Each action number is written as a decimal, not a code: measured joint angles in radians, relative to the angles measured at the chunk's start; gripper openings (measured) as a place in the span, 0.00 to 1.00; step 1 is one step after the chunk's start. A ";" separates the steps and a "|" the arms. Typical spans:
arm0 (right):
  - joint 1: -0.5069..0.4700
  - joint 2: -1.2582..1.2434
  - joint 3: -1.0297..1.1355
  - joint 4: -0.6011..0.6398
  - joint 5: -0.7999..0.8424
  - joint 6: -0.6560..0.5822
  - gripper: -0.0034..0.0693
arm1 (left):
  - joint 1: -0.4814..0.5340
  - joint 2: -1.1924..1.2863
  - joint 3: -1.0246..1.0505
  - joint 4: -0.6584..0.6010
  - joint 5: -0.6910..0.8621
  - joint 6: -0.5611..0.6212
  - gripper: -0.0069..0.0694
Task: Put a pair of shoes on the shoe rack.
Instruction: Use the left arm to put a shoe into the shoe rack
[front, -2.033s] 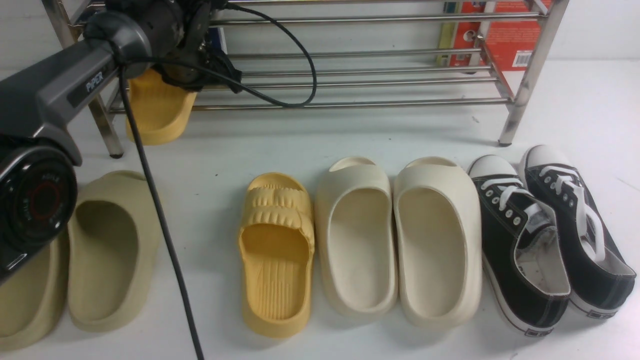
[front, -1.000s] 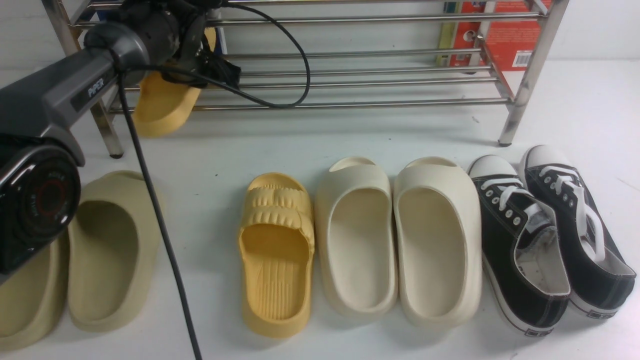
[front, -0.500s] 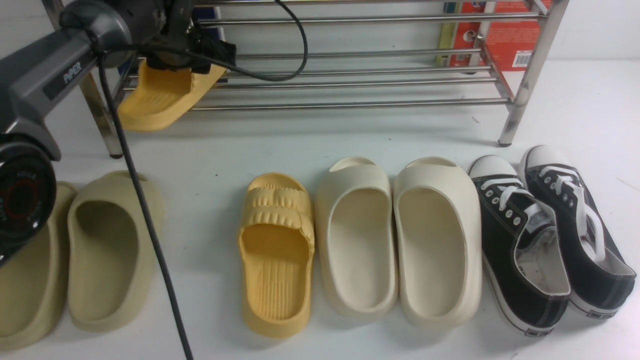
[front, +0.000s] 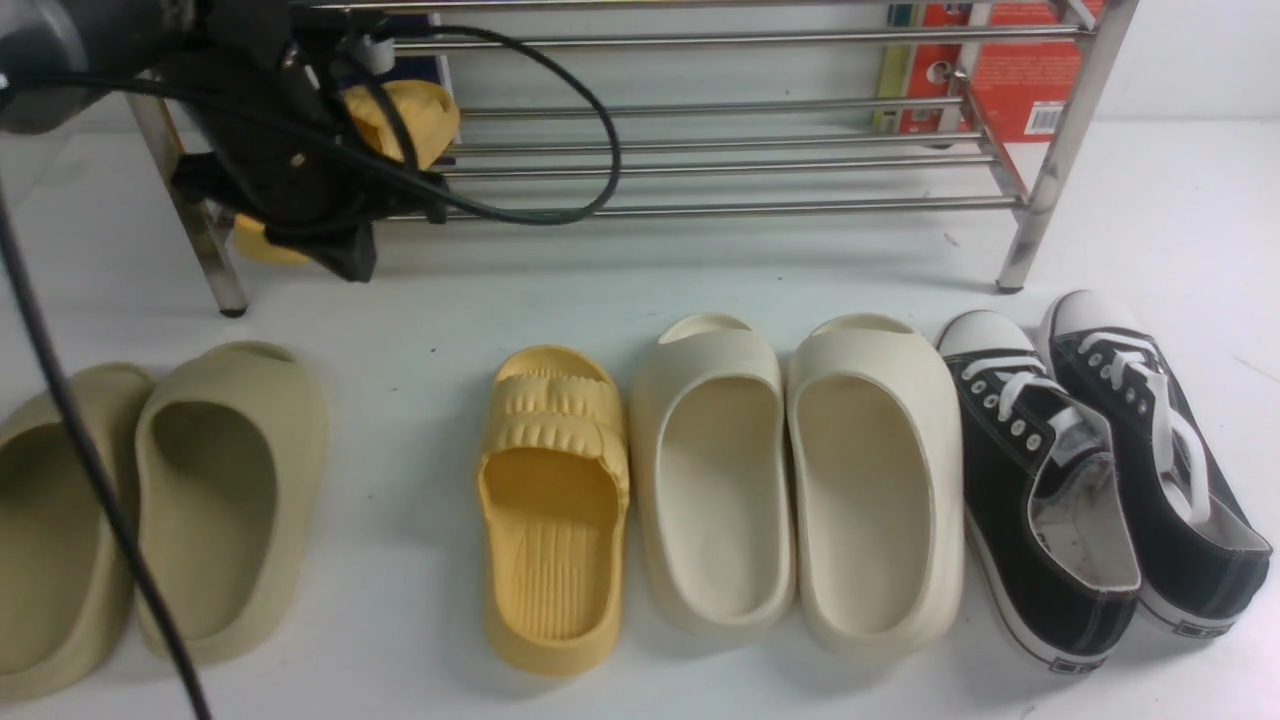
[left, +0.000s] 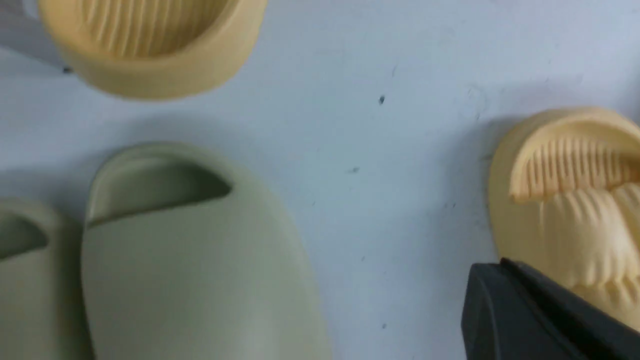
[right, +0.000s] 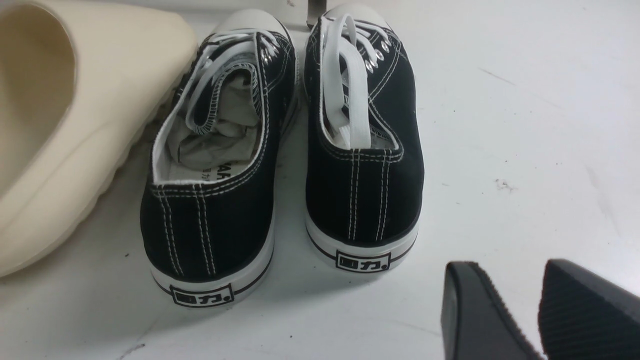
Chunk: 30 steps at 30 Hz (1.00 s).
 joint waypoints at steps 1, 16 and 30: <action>0.000 0.000 0.000 0.000 0.000 0.000 0.38 | 0.019 -0.016 0.030 0.007 0.000 0.005 0.07; 0.000 0.000 0.000 0.000 0.000 0.000 0.38 | 0.133 0.137 0.052 0.166 -0.261 0.083 0.07; 0.000 0.000 0.000 0.000 0.000 0.000 0.38 | 0.133 0.144 0.052 0.130 -0.386 0.109 0.07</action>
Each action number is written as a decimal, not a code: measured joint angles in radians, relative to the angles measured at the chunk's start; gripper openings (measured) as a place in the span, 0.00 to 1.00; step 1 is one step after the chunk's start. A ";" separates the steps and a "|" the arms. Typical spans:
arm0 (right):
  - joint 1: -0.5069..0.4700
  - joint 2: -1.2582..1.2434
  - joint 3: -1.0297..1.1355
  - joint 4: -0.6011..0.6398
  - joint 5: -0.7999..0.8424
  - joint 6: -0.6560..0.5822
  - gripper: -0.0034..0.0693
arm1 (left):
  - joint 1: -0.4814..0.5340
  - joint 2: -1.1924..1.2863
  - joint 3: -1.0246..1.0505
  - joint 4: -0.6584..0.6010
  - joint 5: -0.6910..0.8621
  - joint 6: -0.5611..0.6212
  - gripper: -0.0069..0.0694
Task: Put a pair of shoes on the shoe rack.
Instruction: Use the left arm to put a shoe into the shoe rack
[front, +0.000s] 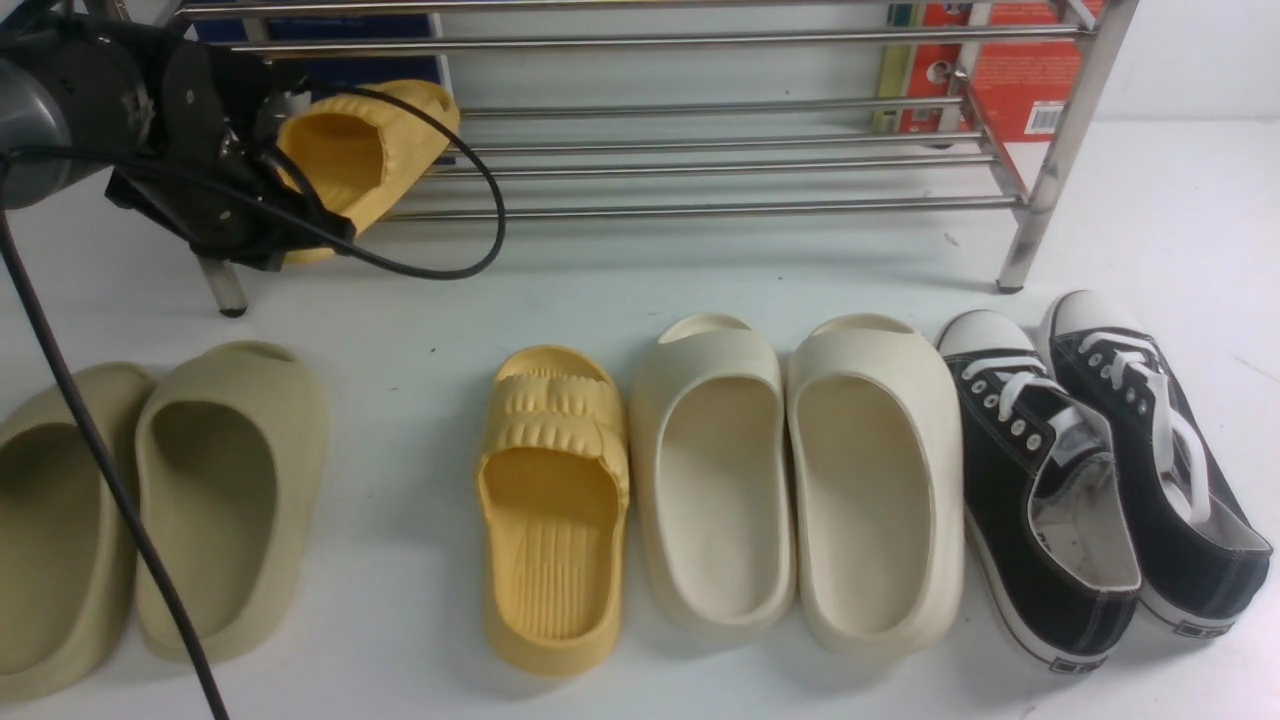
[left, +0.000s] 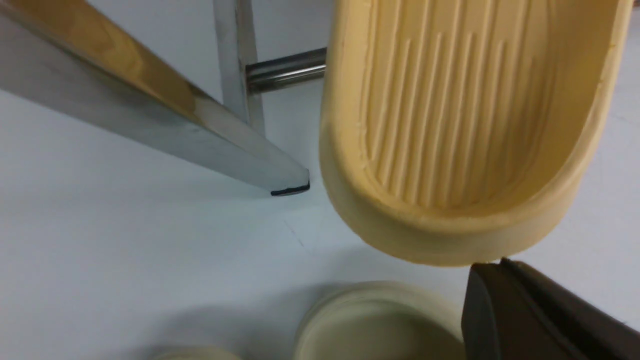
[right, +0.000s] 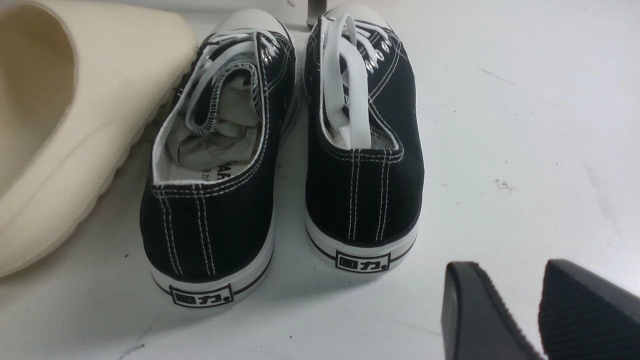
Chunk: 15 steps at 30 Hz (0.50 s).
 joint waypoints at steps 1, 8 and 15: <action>0.000 0.000 0.000 0.000 0.000 0.000 0.38 | 0.000 0.000 0.000 -0.015 -0.003 0.015 0.07; 0.000 0.000 0.000 0.000 0.000 0.000 0.38 | 0.000 0.008 0.001 -0.147 -0.053 0.132 0.07; 0.000 0.000 0.000 0.000 0.000 0.000 0.38 | -0.001 0.006 0.001 -0.190 0.082 0.148 0.07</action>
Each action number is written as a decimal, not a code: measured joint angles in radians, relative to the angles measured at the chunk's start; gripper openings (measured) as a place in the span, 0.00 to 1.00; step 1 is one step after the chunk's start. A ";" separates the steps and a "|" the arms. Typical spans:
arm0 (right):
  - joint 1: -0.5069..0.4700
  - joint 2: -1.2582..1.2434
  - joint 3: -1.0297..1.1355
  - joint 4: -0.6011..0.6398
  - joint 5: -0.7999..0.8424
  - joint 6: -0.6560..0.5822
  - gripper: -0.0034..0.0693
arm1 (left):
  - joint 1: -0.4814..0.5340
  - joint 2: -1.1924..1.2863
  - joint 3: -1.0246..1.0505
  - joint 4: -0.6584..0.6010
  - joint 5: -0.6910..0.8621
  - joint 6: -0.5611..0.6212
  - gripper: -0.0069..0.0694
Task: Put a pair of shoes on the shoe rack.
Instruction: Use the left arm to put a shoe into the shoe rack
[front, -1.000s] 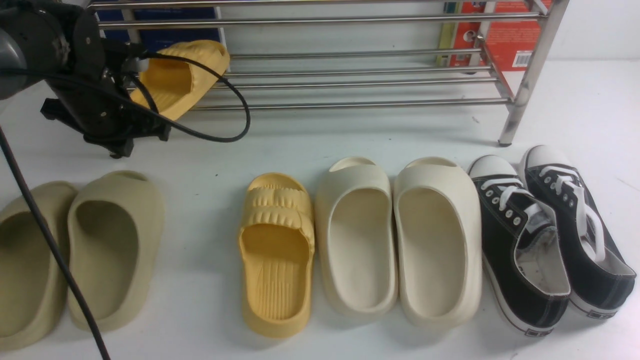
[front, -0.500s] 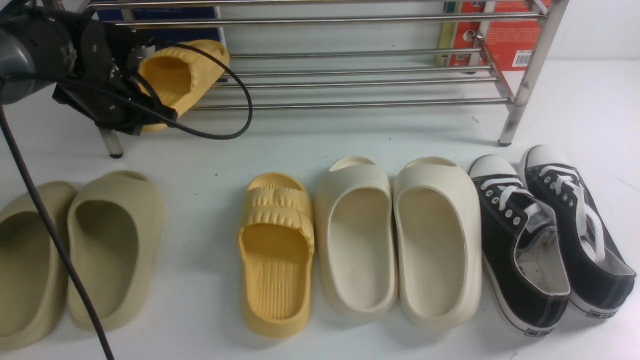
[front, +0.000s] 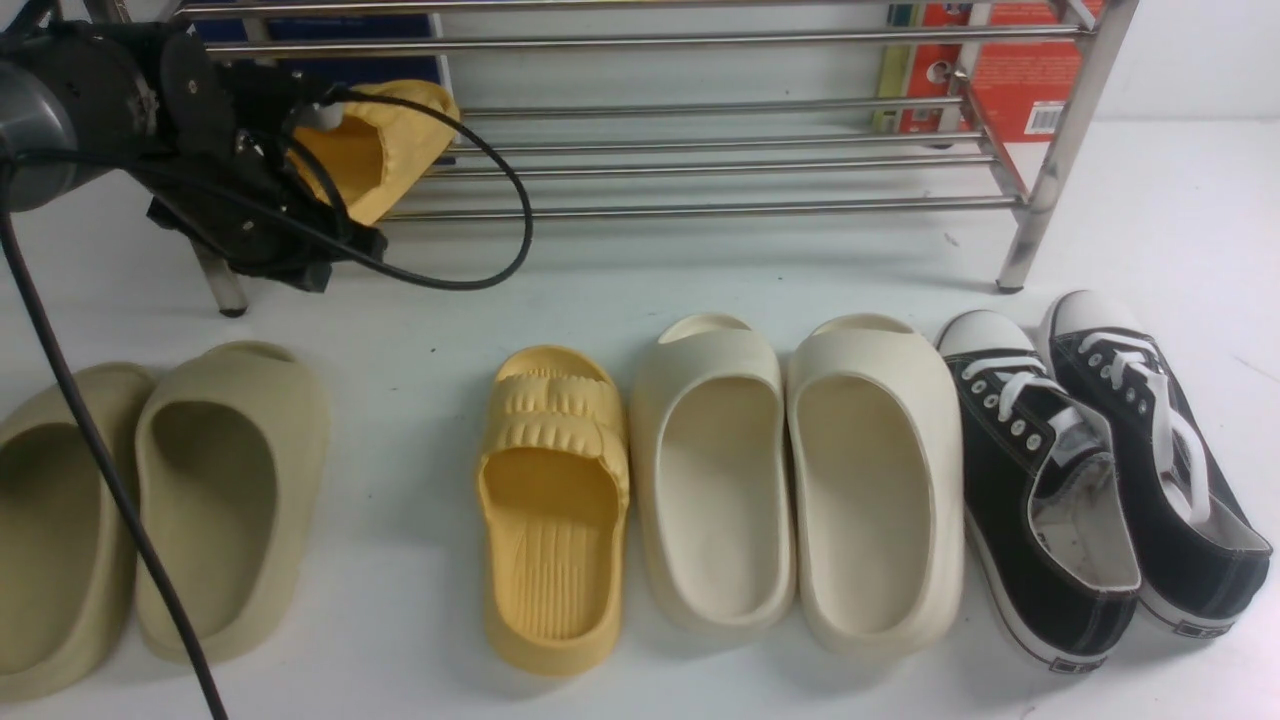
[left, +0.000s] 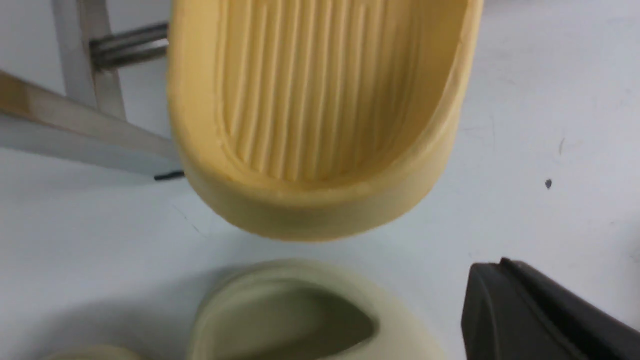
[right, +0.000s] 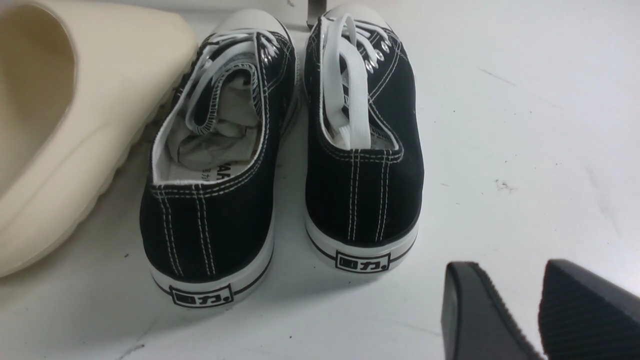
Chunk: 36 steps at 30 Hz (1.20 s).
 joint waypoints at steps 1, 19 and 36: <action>0.000 0.000 0.000 0.000 0.000 0.000 0.38 | 0.000 0.001 0.000 0.001 0.005 0.000 0.07; 0.000 0.000 0.000 0.000 0.000 0.000 0.38 | 0.001 0.032 -0.001 0.104 -0.160 0.003 0.07; 0.000 0.000 0.000 0.000 0.000 0.000 0.38 | -0.024 0.006 -0.001 -0.214 -0.142 0.060 0.07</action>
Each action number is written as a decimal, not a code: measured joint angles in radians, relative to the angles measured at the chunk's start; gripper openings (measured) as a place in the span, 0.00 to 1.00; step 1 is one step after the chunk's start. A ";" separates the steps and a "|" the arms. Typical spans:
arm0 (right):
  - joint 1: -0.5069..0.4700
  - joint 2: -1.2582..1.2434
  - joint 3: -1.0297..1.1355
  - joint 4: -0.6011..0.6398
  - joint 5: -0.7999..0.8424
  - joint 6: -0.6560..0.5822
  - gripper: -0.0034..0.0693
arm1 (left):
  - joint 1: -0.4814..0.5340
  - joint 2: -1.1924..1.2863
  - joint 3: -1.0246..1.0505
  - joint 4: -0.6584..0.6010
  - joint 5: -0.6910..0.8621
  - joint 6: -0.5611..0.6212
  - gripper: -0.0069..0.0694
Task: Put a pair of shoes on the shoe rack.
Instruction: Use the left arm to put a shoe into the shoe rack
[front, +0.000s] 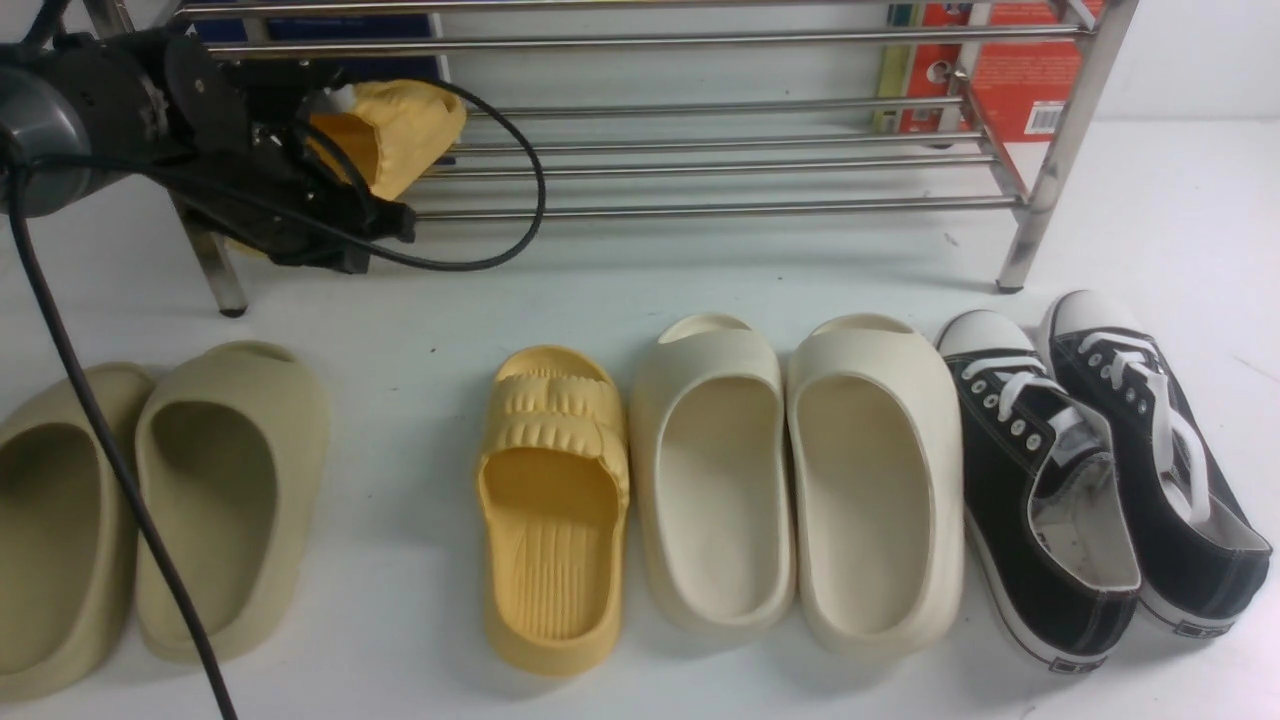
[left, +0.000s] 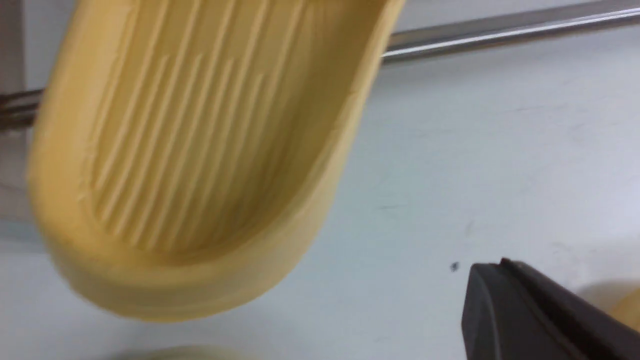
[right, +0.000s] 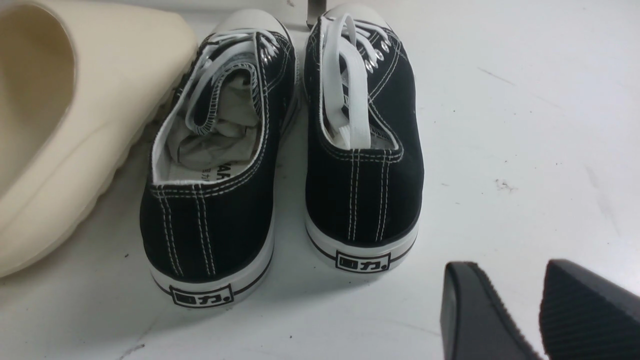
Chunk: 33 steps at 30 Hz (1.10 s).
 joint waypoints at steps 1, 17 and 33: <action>0.000 0.000 0.000 0.000 0.000 0.000 0.38 | -0.014 -0.004 0.000 -0.018 -0.031 0.022 0.07; 0.000 0.000 0.000 0.000 0.000 0.000 0.38 | -0.104 0.165 -0.003 -0.055 -0.662 0.235 0.07; 0.000 0.000 0.000 0.000 0.000 0.000 0.38 | -0.044 0.162 -0.003 -0.103 -0.777 0.264 0.07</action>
